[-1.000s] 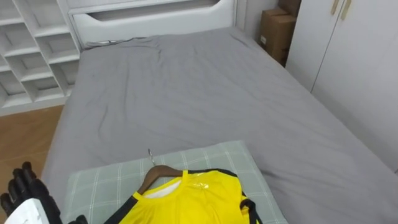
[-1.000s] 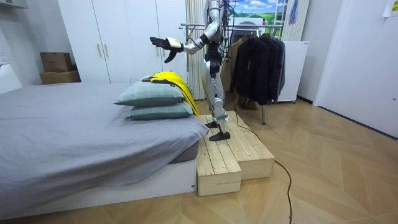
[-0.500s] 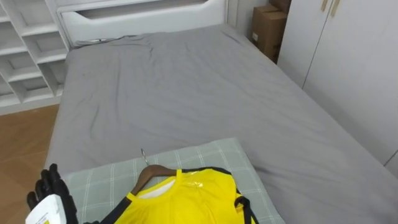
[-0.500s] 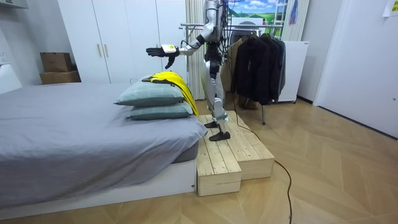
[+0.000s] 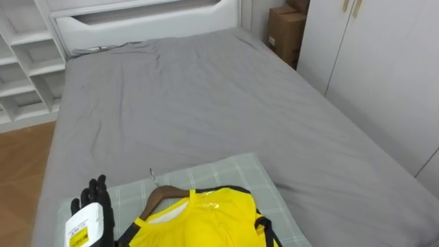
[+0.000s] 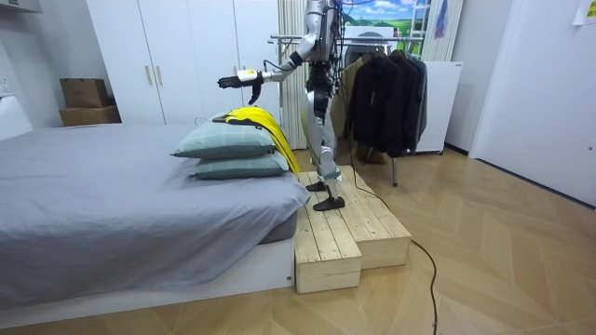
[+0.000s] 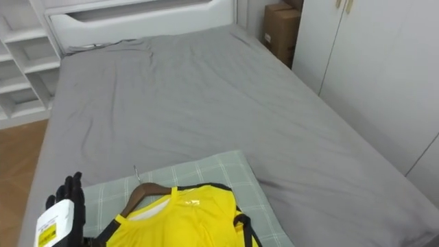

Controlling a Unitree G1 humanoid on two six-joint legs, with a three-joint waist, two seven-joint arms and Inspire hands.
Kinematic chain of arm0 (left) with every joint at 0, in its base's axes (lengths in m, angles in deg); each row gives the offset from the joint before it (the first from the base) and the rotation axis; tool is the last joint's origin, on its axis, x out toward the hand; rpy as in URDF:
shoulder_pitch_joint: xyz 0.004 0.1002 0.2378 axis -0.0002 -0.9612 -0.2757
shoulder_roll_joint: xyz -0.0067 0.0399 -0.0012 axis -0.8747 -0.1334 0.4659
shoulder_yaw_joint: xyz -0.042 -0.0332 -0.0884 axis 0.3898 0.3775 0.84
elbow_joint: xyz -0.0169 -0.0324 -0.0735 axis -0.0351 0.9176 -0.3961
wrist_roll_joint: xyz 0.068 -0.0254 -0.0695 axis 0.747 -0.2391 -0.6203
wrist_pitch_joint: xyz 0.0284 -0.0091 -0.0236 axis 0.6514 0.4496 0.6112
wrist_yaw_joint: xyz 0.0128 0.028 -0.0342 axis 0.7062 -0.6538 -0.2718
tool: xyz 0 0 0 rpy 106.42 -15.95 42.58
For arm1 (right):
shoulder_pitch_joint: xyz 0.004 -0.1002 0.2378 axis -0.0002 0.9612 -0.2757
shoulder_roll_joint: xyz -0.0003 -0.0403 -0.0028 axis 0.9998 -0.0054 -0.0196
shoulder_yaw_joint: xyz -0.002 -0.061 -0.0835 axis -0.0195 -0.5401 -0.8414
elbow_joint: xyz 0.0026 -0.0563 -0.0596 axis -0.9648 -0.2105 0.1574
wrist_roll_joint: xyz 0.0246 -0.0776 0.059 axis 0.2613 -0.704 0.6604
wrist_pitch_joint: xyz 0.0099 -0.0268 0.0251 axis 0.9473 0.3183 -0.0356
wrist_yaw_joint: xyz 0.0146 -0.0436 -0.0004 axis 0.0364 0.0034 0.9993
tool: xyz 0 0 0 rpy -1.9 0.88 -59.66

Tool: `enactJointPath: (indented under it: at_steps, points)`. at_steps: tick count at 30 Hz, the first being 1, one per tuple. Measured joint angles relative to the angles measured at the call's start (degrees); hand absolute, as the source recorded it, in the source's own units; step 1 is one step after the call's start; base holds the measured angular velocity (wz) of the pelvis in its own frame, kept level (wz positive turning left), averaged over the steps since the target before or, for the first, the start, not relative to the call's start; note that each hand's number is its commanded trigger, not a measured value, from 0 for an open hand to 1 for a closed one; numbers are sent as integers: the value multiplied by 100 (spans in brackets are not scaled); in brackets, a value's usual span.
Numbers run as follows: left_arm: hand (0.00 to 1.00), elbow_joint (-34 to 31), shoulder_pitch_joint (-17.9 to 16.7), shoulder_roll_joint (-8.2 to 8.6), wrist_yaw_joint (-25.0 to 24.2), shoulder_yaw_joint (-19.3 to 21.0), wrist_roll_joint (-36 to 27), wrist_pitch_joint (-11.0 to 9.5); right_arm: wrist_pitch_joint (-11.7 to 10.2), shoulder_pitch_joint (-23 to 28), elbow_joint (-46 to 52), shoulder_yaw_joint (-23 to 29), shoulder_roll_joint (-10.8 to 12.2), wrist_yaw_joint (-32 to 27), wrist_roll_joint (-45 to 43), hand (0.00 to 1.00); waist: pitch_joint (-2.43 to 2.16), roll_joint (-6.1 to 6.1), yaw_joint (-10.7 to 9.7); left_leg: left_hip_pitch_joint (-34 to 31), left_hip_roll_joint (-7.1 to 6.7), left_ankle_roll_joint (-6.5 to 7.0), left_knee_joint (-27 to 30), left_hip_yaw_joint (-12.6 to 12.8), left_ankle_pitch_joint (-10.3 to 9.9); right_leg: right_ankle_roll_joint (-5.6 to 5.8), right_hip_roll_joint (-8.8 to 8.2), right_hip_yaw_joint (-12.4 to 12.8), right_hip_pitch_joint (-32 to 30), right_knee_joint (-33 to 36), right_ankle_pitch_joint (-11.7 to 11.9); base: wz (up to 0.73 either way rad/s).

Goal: Hang clothes

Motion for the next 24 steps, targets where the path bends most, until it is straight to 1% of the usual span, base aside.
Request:
enactJointPath:
  at_steps: [2,5,8,9,11,14,20,21,23,24]
  points:
    - [0,78,43,18,-133,-52,60,3,9,-15,-58,9,-6,3,0,0,-7,26,-21,5,1,0,0,18,0,0,0,5,-2,0,0,-2]
    - [0,122,50,80,-375,-60,123,96,43,-13,-92,70,-22,10,-2,0,-13,65,-78,10,2,0,1,48,0,1,-2,10,-11,-3,-1,-5]
    - [0,126,52,89,-557,-59,124,183,53,-12,-94,84,-21,10,-13,0,-14,68,-110,17,0,1,2,72,1,7,-7,17,-12,-14,-20,-5]
    - [0,126,52,91,-584,-60,124,208,61,-12,-93,87,-22,8,-26,0,-14,69,-118,17,-1,1,2,72,1,8,-7,19,-12,-15,-21,-3]
    - [0,125,58,92,-660,-58,127,285,163,-14,-92,130,-28,6,-32,0,-15,72,-128,19,-2,5,5,79,3,9,-7,27,-12,-13,-21,0]
    - [0,124,61,91,-706,-49,166,386,182,-11,-92,144,-38,8,-85,0,-12,80,-129,30,-2,7,8,95,4,9,-7,44,-12,-5,-21,-1]
    - [0,121,130,90,-835,-9,425,455,244,-8,-90,160,-76,49,-240,0,-1,93,-124,83,-2,7,8,197,5,11,1,156,-12,13,-22,-9]
    - [0,121,163,90,-837,-8,431,466,263,-5,-90,159,-78,48,-278,0,6,82,-119,88,-3,7,8,207,5,12,1,162,-14,15,-23,-6]
    - [0,121,194,90,-837,-8,427,468,307,-6,-86,151,-80,44,-282,0,5,82,-105,93,-4,8,7,214,5,14,1,171,-14,13,-24,-4]
    - [0,126,198,90,-837,2,425,468,329,-7,-87,153,-80,43,-284,0,17,56,-105,93,-3,8,5,216,5,16,3,176,-17,13,-26,0]
